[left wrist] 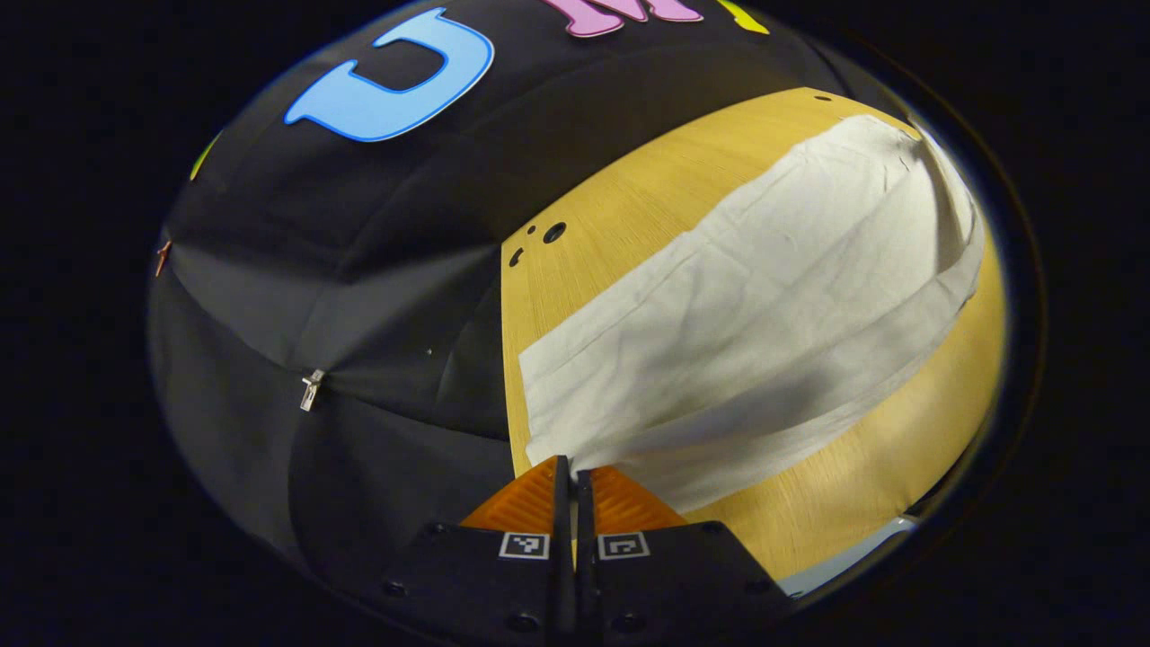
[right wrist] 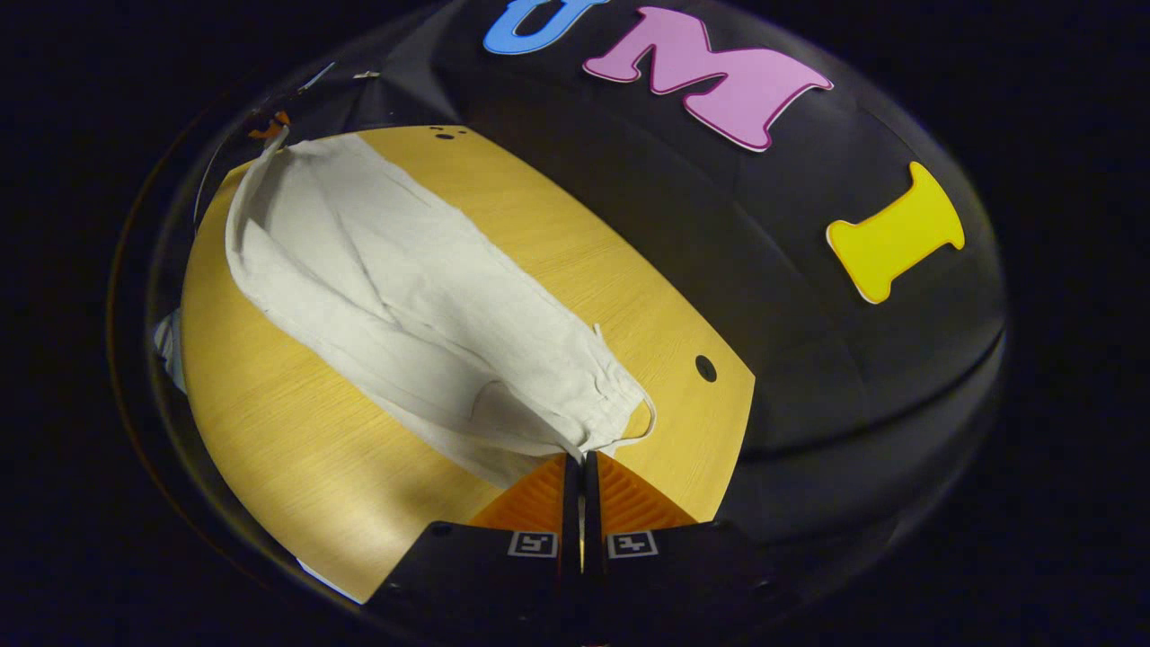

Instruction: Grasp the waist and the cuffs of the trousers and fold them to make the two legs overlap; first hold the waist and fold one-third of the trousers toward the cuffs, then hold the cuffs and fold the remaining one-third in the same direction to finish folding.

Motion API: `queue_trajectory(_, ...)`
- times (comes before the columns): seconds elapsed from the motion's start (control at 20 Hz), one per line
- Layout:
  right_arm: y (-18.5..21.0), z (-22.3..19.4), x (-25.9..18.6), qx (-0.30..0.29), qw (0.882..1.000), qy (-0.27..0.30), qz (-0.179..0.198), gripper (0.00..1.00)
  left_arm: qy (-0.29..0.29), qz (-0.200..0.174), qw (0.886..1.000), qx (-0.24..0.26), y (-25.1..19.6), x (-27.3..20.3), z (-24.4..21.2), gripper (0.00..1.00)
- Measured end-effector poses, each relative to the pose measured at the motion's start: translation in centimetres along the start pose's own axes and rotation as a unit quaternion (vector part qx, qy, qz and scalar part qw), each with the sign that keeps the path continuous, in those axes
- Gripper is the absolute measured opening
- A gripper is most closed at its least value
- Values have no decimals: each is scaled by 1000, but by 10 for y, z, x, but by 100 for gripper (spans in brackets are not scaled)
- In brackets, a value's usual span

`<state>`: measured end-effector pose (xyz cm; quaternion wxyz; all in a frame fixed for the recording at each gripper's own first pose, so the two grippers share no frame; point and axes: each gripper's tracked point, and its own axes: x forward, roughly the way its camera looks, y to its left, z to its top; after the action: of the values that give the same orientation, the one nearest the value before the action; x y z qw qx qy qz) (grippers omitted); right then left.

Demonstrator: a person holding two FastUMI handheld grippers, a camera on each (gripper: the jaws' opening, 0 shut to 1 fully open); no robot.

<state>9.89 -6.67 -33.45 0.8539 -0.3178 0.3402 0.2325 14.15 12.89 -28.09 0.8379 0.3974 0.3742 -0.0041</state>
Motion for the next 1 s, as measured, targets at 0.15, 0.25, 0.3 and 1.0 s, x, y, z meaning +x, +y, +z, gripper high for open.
queue_trajectory(0.15, -12, 14, 13, 33, 999, 2, -14, 5, -1, 9, 1000, -9, 16, 18, 13, 5)
queue_trajectory(0.25, -17, 19, 23, 62, 998, 5, -23, 5, 2, 6, 1000, -21, 21, 36, 18, 5)
queue_trajectory(0.3, -18, 20, 29, 80, 996, 9, -22, 5, 6, 5, 1000, -27, 22, 44, 20, 5)
queue_trajectory(1.0, -13, -1, 135, 305, 948, 93, -25, 5, 105, -15, 993, -43, 1, 135, 7, 5)
